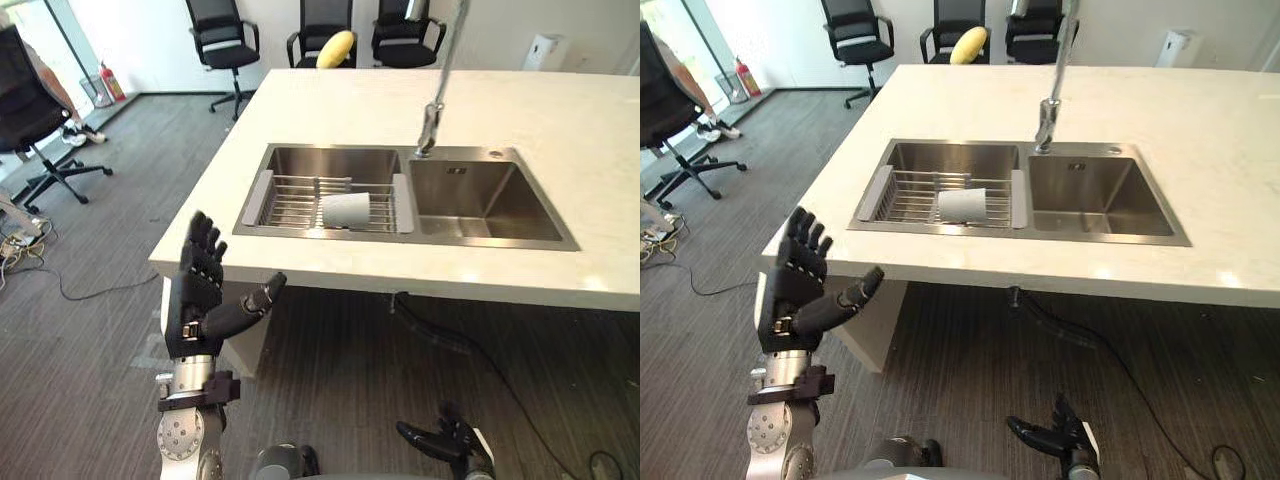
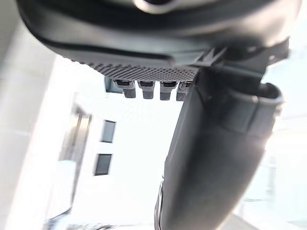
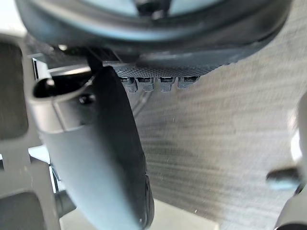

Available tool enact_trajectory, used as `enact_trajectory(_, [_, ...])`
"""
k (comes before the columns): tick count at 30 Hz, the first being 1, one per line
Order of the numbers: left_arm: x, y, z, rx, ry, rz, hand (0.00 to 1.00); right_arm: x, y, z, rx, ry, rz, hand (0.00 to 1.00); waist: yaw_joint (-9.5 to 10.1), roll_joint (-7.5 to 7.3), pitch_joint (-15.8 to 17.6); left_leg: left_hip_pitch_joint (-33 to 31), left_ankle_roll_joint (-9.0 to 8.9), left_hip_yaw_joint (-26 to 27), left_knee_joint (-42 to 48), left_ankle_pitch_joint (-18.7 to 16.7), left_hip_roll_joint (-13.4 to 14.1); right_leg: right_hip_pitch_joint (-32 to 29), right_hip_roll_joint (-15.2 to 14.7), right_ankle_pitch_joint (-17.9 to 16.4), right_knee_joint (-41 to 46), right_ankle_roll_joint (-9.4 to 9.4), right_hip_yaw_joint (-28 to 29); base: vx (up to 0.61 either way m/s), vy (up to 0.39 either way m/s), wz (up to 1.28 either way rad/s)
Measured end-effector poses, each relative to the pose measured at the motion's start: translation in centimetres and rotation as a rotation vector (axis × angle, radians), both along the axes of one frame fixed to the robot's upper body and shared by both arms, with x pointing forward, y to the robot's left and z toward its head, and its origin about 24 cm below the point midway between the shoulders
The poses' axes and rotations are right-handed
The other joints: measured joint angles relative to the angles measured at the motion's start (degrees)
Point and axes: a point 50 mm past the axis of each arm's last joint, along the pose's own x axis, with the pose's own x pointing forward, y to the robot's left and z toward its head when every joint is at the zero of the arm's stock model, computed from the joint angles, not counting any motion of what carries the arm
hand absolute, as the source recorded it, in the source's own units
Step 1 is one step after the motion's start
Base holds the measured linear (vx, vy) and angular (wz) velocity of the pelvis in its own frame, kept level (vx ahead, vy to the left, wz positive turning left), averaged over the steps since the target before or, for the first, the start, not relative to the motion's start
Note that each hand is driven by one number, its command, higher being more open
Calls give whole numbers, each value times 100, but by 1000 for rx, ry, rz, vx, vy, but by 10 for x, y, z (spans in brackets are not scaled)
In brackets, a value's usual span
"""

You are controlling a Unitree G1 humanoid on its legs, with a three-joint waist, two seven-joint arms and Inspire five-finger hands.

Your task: Walk over to the sink, pick up the cup, carry it to the dishwasher, place the cup inside the dishwasher, then close the dishwasher door

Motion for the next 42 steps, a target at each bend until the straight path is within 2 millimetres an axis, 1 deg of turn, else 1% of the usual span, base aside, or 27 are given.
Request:
enact_trajectory(1, [-2, 1, 6, 14, -24, -2, 100, -1, 4, -1, 13, 1, 0, 100, -7, -102, 6, 225, -7, 10, -2, -118, -116, -371, -203, 205, 1176, 29, 161, 256, 108, -8])
enact_trajectory(2, [-3, 1, 9, 23, -34, -5, 100, -3, 5, -2, 19, 5, -1, 100, -7, -150, -13, 333, -9, 6, -2, -186, -166, -547, -293, 293, 1677, 73, 186, 266, 55, 5])
enact_trajectory(3, [-6, 2, 12, 38, -54, -7, 100, -6, 7, -3, 27, 15, -6, 100, -23, -170, -37, 521, 43, -22, -3, -275, -189, -799, -351, 271, 2360, 39, 103, 217, 28, 12])
enact_trajectory(5, [-6, 2, 13, 51, -65, -18, 100, -11, 6, -4, 29, 27, -13, 100, -125, -144, -98, 726, 6, -141, -73, -340, -146, -1029, -311, 147, 2544, -24, -219, 266, 9, 26])
enact_trajectory(6, [-6, 2, 13, 52, -65, -21, 100, -13, 5, -4, 25, 25, -20, 100, -141, -144, -123, 830, -29, -167, -184, -344, -101, -1154, -269, 82, 2365, -62, -386, 321, -29, 19])
enact_trajectory(8, [-2, -1, 11, 42, -54, -44, 100, -14, 3, -3, 16, 16, -29, 100, -177, -124, -129, 1122, -194, -235, -506, -284, 98, -1411, -75, -50, 1459, -112, -861, 308, -88, 7])
enact_trajectory(10, [5, -4, 10, 52, -45, -71, 100, -14, 2, -3, 14, 9, -33, 100, -265, -118, -126, 1270, -360, -338, -686, -243, 263, -1607, 80, -43, 751, -121, -1016, 274, -178, 23])
enact_trajectory(11, [11, -5, 9, 56, -35, -83, 100, -14, 1, -3, 13, 6, -36, 100, -352, -124, -128, 1348, -482, -413, -735, -250, 351, -1743, 109, 54, 375, -138, -1019, 264, -220, 30])
enact_trajectory(12, [13, -5, 8, 58, -29, -86, 100, -14, 1, -3, 13, 7, -36, 100, -395, -134, -134, 1378, -535, -446, -731, -265, 378, -1772, 107, 168, 190, -169, -998, 264, -269, 28])
enact_trajectory(13, [16, -5, 7, 65, -13, -95, 100, -17, 2, -3, 17, 14, -34, 100, -439, -210, -171, 1455, -695, -484, -710, -350, 387, -1792, 99, 683, -268, -375, -966, 210, -242, 18])
enact_trajectory(14, [16, -5, 6, 71, -6, -102, 100, -22, 4, -4, 21, 28, -35, 100, -447, -286, -202, 1518, -796, -487, -696, -413, 375, -1800, 64, 1005, -381, -446, -934, 301, -345, 14])
enact_trajectory(15, [17, -10, -2, 50, 37, -115, 100, -30, -2, -7, 17, 65, -39, 100, -453, -86, -271, 1603, -906, -501, -625, -455, 631, -1667, 232, 825, -278, -508, -1037, 301, -344, 6])
enact_trajectory(16, [16, -19, -5, 23, 51, -138, 100, -32, -7, -6, 3, 74, -34, 100, -435, 33, -333, 1547, -986, -475, -501, -397, 770, -1625, 370, 655, -320, -568, -1108, 337, -385, 6])
enact_trajectory(17, [15, -23, -6, 11, 54, -152, 100, -32, -8, -6, 1, 79, -34, 100, -434, 64, -351, 1482, -999, -480, -377, -362, 839, -1606, 419, 592, -329, -601, -1145, 295, -344, 10])
enact_trajectory(18, [15, -30, -7, 4, 60, -175, 100, -33, -9, -7, 3, 90, -37, 100, -431, 104, -347, 1284, -998, -503, 119, -278, 1014, -1478, 532, 501, -417, -661, -1223, 259, -326, 16])
enact_trajectory(19, [15, -36, -7, 10, 63, -190, 100, -34, -11, -7, 6, 98, -32, 100, -433, 148, -263, 935, -917, -561, 1067, -155, 1324, -1183, 710, 477, -642, -718, -1325, 201, -261, 14])
enact_trajectory(20, [15, -37, -7, 13, 66, -196, 100, -33, -12, -7, 5, 100, -30, 100, -420, 139, -238, 749, -850, -621, 1545, -49, 1451, -1047, 794, 474, -758, -745, -1355, 142, -212, -1])
enact_trajectory(21, [14, -38, -8, 17, 66, -206, 100, -34, -13, -7, 2, 105, -29, 100, -363, 145, -235, 500, -852, -677, 2130, -53, 1577, -827, 888, 467, -940, -769, -1368, 111, -166, -10])
enact_trajectory(23, [13, -38, -4, 27, 46, -217, 100, -33, -16, -5, -9, 95, -28, 100, -355, 137, -255, 225, -746, -643, 2081, -117, 1503, -628, 927, 458, -1198, -728, -1367, 113, -121, -10])
enact_trajectory(25, [12, -39, 2, 35, 14, -238, 100, -29, -20, -4, -20, 87, -23, 100, -289, 154, -292, 119, -688, -643, 771, -39, 1155, -574, 980, 678, -1557, -725, -1286, 140, -42, -17])
enact_trajectory(26, [12, -40, 3, 36, 8, -243, 100, -29, -21, -3, -23, 86, -23, 100, -283, 185, -314, 155, -619, -658, 294, 187, 1062, -572, 997, 695, -1578, -698, -1273, 214, 35, -16])
enact_trajectory(27, [12, -40, 3, 34, 7, -248, 100, -30, -23, -4, -29, 92, -25, 100, -284, 272, -386, 274, -705, -666, -270, 428, 986, -606, 1040, 692, -1547, -667, -1236, 205, 54, -9])
enact_trajectory(28, [12, -40, 2, 31, 10, -246, 100, -30, -20, -5, -22, 94, -29, 100, -286, 249, -404, 429, -781, -670, -563, 481, 892, -616, 1009, 703, -1536, -642, -1168, 222, 77, -10])
enact_trajectory(29, [12, -40, 3, 31, 10, -245, 100, -30, -15, -6, -7, 93, -32, 100, -287, 201, -393, 562, -785, -619, -822, 551, 800, -624, 952, 702, -1537, -615, -1115, 108, 51, -7])
enact_trajectory(35, [13, -47, 1, 74, 35, -235, 100, -36, -9, -8, 9, 105, -48, 100, -309, 145, -475, 900, -732, -509, -1477, 752, 516, -609, 765, 639, -1534, -454, -961, 15, 63, 1])
enact_trajectory(39, [13, -47, -4, 230, 69, -208, 100, -40, -7, -9, 16, 114, -50, 100, -357, 106, -546, 1062, -752, -502, -1735, 869, 487, -552, 769, 644, -1550, -439, -964, -10, 9, 0])
enact_trajectory(42, [17, -42, -17, 356, 140, -216, 100, -45, -6, -9, 23, 124, -44, 100, -425, 89, -661, 1167, -797, -514, -1953, 976, 494, -498, 821, 659, -1632, -456, -982, 0, 0, 0])
